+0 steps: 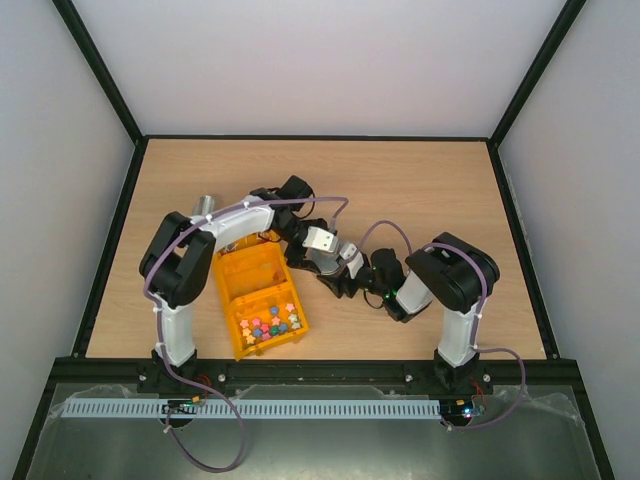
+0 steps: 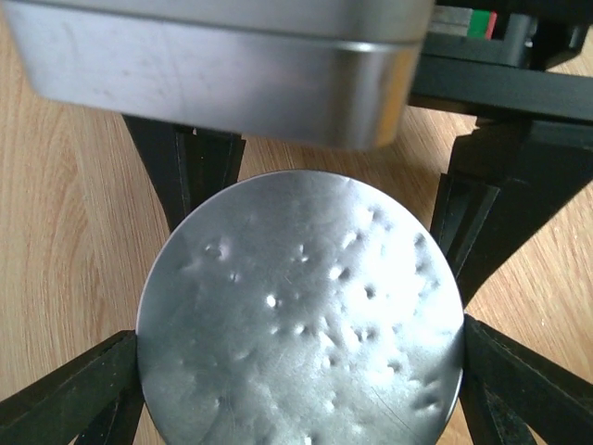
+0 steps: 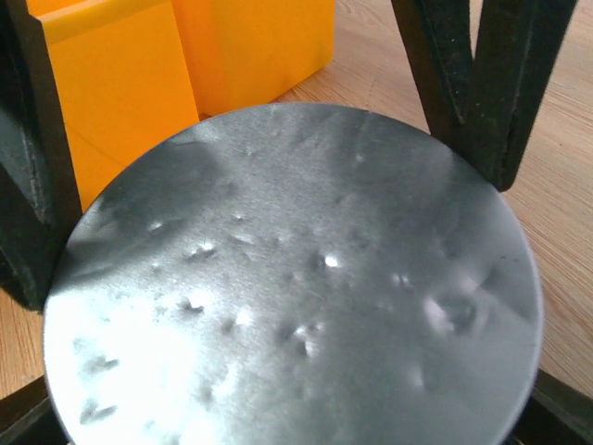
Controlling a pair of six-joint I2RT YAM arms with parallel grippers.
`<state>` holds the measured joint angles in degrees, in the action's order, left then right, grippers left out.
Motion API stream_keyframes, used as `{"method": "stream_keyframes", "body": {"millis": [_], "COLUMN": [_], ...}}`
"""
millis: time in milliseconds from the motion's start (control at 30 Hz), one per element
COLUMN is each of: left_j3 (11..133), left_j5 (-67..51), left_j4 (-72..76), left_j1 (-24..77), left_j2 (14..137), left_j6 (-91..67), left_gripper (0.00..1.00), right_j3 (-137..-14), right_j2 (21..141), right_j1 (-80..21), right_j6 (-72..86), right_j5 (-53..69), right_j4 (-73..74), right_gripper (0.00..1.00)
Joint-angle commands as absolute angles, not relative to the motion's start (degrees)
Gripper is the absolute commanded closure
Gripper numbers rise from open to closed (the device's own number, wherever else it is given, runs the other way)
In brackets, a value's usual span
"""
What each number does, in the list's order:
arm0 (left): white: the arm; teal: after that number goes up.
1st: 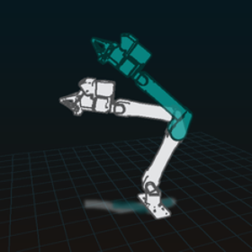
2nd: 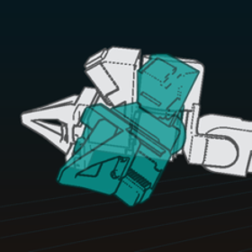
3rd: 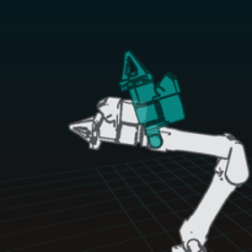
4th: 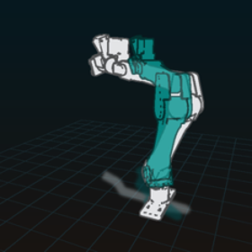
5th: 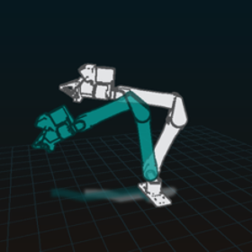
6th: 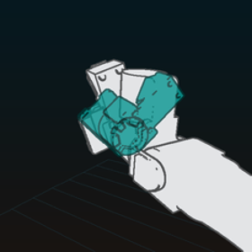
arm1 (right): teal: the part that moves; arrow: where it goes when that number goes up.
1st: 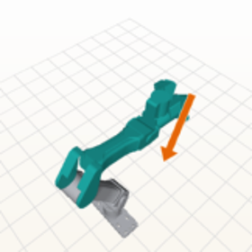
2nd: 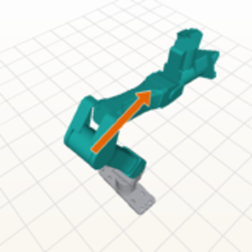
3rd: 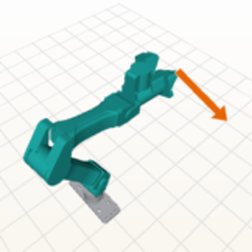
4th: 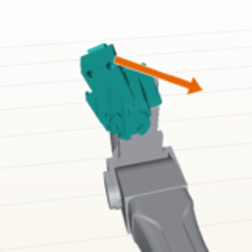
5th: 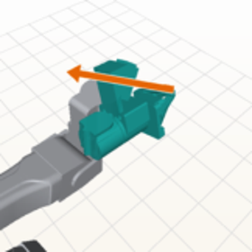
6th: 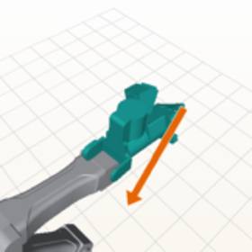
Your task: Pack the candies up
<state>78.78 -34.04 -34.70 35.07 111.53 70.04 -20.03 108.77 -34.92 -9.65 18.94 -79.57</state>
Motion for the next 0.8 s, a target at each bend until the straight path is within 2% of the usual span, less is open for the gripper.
{"method": "stream_keyframes", "body": {"millis": [0, 133, 167, 233, 333, 767], "left_j3": [79.21, 80.97, 80.2, 76.94, 70.68, 61.04], "left_j5": [-31.45, -36.76, -37.65, -38.99, -38.83, -32.08], "left_j4": [-45.27, -42.24, -41.08, -37.59, -30.25, -13.56], "left_j1": [35.64, 33.84, 33.56, 33.29, 33.67, 35.9], "left_j2": [114.76, 113.1, 112.14, 109.3, 104.48, 100.7], "left_j6": [81.97, 70.51, 67.82, 62.53, 56.81, 37.86], "left_gripper": [0.36, 0.13, 0.09, 0.03, 0.0, 0.01], "right_j3": [-19.08, -19.16, -19.16, -19.18, -19.24, -20.27], "right_j2": [107.77, 107.96, 108.01, 108.09, 108.19, 110.25], "right_j1": [-34.68, -34.65, -34.63, -34.63, -34.46, -34.37], "right_j6": [-10.64, -9.62, -9.47, -8.85, -7.88, -7.32], "right_j5": [22.8, 20.96, 20.8, 20.43, 19.85, 19.82], "right_j4": [-77.97, -78.0, -77.96, -78.05, -78.16, -80.29], "right_gripper": [0.46, 0.41, 0.37, 0.19, 0.02, 0.02]}}
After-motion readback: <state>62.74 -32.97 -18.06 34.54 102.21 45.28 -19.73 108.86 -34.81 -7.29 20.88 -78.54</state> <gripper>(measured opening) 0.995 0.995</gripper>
